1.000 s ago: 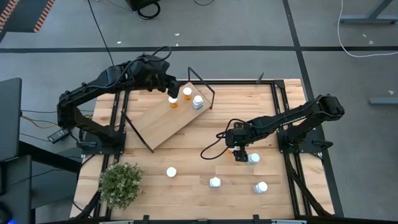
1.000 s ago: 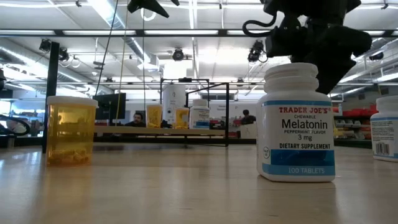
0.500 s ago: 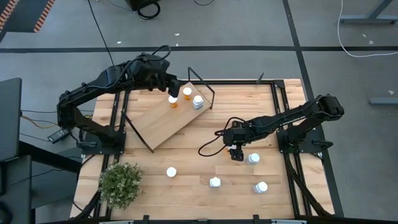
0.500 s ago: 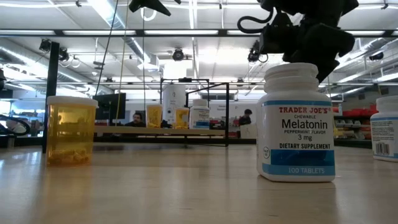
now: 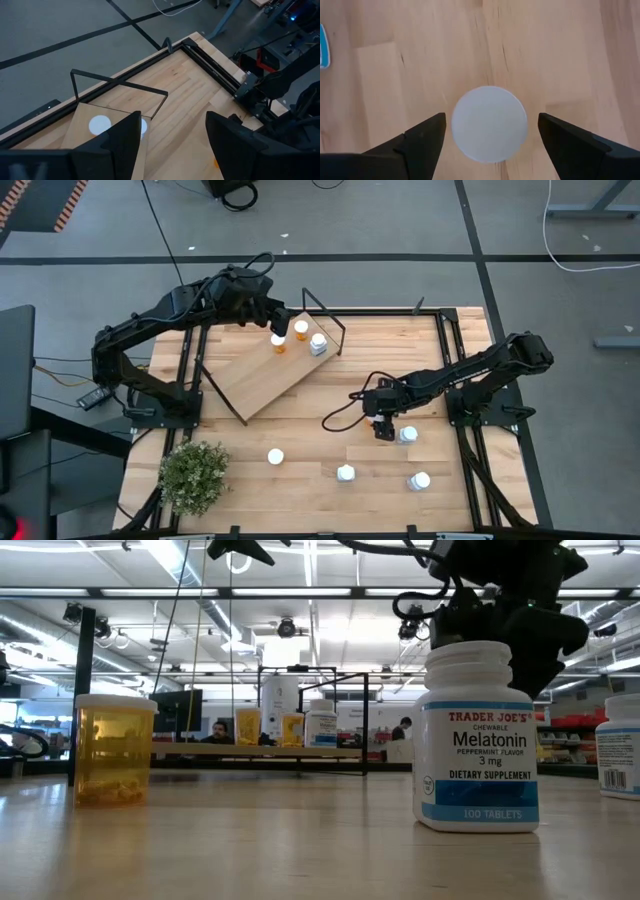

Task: Pick and place medicine bottles onto shelf by color
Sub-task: Put the orange pill bottle on the shelf

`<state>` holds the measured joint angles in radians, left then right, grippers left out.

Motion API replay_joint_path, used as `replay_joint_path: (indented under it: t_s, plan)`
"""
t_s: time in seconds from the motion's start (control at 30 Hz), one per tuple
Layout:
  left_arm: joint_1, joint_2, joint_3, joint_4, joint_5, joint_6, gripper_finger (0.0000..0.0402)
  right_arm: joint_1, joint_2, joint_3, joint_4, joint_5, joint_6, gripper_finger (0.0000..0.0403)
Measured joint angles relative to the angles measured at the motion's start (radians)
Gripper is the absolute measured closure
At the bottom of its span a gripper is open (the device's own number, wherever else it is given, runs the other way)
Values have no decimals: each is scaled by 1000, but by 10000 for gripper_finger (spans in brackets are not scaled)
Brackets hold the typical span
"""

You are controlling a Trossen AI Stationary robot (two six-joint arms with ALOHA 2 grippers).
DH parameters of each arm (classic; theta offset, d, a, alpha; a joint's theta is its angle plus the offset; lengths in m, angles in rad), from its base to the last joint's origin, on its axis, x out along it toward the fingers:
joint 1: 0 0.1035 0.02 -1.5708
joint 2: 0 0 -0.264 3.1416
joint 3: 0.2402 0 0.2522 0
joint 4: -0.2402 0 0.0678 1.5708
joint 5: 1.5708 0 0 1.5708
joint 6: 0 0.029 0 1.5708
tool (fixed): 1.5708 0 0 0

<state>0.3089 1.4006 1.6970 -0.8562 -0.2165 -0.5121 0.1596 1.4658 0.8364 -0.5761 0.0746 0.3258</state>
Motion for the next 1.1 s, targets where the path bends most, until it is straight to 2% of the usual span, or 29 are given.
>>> replay_joint_path:
  t_s: [0.43,0.87,1.1]
  plan:
    - [0,0,0,35,0,34,173,0,0,0,7,3,30,83]
    - [0,0,0,34,0,34,173,0,0,0,7,-8,30,169]
    - [0,0,0,36,0,26,173,0,0,8,4,-8,30,172]
